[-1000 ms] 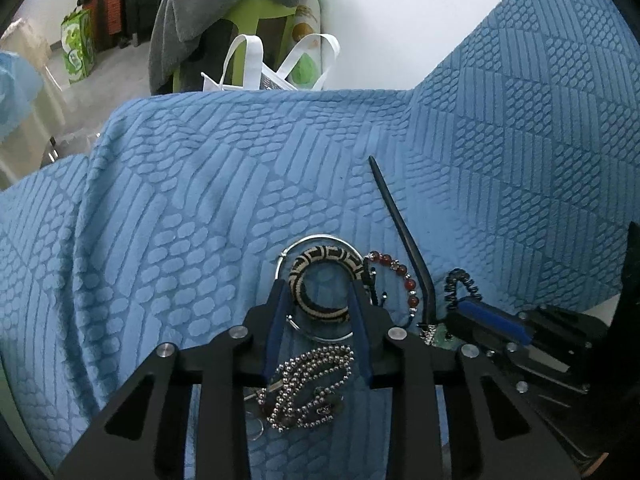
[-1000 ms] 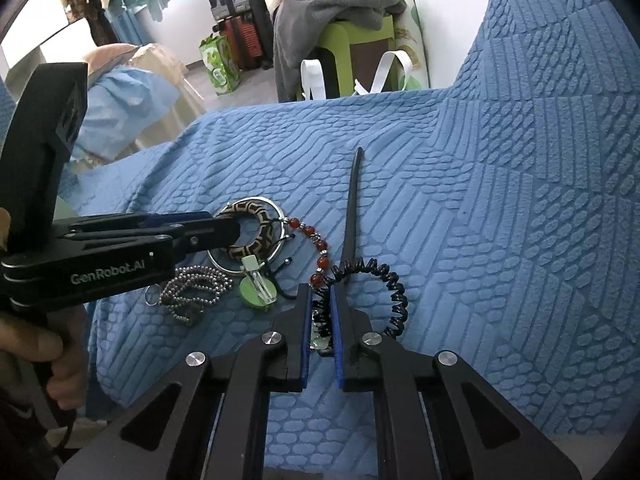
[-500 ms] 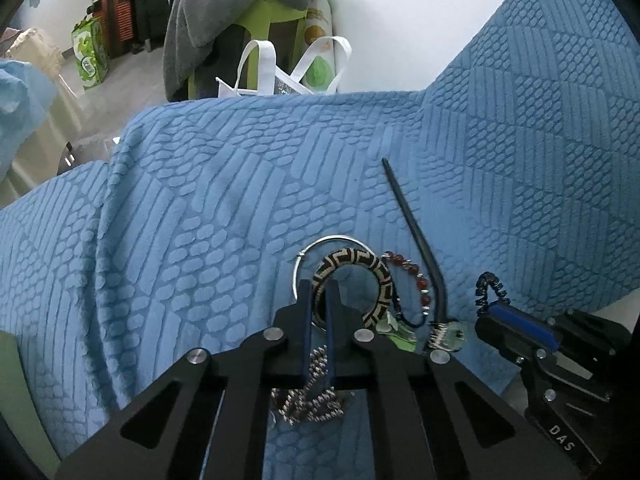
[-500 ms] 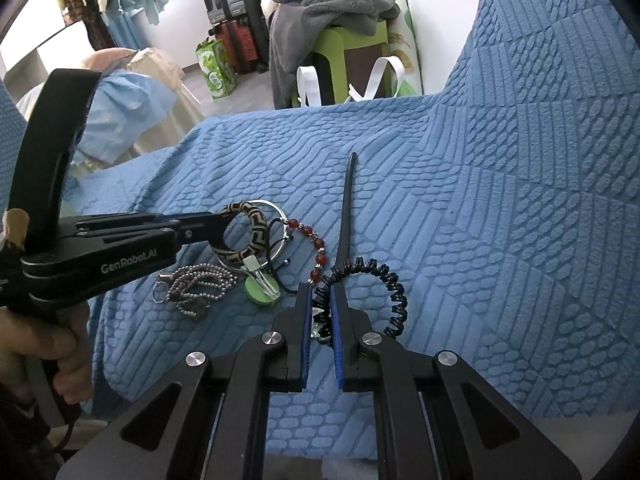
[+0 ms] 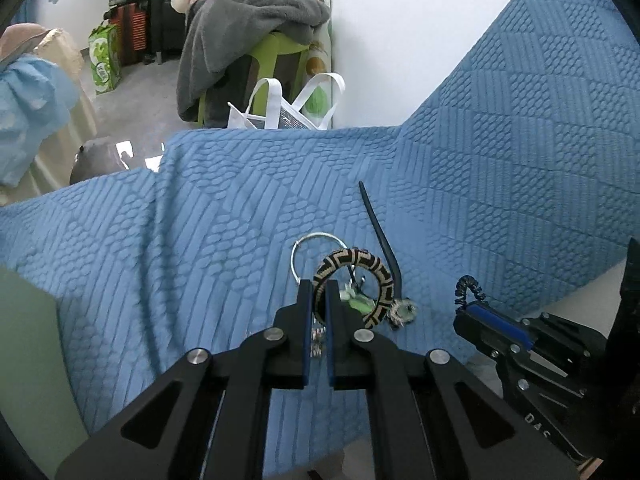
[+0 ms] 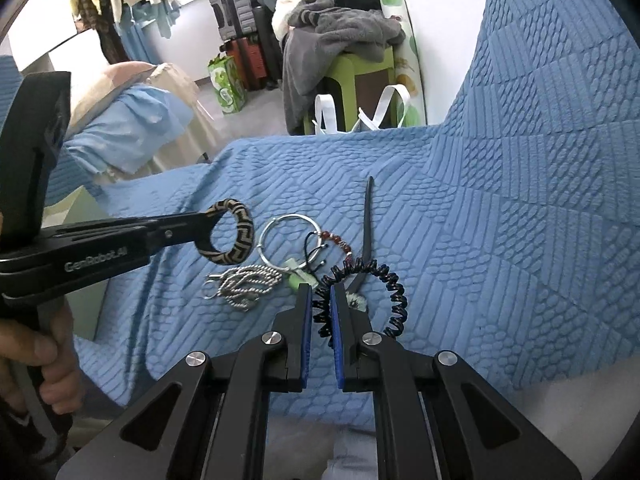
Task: Organize jewelry
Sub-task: 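Carry the hair tie and patterned bangle in both tools over the white box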
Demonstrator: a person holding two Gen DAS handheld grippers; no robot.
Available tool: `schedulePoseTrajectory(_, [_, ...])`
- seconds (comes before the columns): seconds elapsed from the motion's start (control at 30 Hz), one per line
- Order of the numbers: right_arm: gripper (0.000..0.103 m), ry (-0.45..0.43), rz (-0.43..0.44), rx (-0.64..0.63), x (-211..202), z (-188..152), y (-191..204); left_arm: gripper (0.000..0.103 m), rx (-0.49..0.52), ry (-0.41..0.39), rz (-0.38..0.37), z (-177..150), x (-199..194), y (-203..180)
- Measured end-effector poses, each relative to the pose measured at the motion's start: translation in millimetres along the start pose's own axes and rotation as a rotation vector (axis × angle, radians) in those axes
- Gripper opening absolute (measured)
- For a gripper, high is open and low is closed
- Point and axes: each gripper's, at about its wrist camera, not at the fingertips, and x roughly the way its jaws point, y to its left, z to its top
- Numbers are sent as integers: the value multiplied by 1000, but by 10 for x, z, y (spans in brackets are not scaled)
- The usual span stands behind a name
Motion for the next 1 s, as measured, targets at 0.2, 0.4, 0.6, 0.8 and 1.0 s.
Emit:
schedulePoseTrajectory(0.2, [7,-6,5,-8,-189,-137,177,5,-20,-18,-9,-188,-327,10])
schedulePoseTrajectory(0.4, [7,-18,16,-27,-377,-277,421,5,-30,-48,-6,-401,-673,71])
schedulePoseTrajectory(0.6, [7,-38,27,-50,-548,-371,650,5,-44,-74,0,-586,-963,149])
schedulePoseTrajectory(0.8, [7,-80,46,-77,-687,-297,842,5,-69,-117,-2,-654,-1284,264])
schedulePoseTrajectory(1.0, [7,-129,67,-115,-820,-126,1047,5,-106,-172,30,-661,-1578,428])
